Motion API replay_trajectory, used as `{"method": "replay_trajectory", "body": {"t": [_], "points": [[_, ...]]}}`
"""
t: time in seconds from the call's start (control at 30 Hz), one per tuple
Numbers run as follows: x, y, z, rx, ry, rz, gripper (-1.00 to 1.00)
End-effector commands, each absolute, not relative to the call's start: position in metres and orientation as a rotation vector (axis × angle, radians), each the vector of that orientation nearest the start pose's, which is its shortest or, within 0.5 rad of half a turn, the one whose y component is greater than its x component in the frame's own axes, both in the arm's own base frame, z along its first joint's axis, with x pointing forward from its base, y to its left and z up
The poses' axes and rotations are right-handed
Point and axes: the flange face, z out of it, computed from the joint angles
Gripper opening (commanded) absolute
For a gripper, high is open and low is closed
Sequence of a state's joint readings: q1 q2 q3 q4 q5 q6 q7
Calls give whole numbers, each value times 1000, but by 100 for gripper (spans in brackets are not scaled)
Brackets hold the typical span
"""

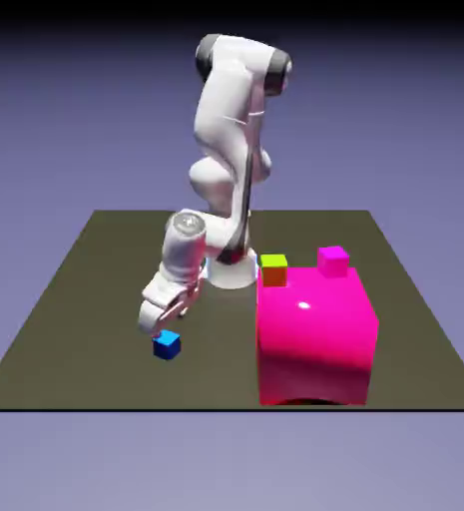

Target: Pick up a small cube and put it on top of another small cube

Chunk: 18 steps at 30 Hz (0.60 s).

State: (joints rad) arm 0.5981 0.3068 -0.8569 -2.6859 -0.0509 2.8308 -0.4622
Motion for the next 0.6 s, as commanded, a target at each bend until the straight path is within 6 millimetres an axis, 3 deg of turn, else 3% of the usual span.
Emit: {"method": "replay_trajectory", "body": {"t": [0.0, 0.2, 0.23, 0.57], "points": [[382, -130, 160, -3311, -449, 243, 0], [375, -135, 118, -3298, -443, 250, 0], [375, -135, 118, -3298, -443, 250, -100], [382, -126, 178, -3305, -446, 245, -100]]}}
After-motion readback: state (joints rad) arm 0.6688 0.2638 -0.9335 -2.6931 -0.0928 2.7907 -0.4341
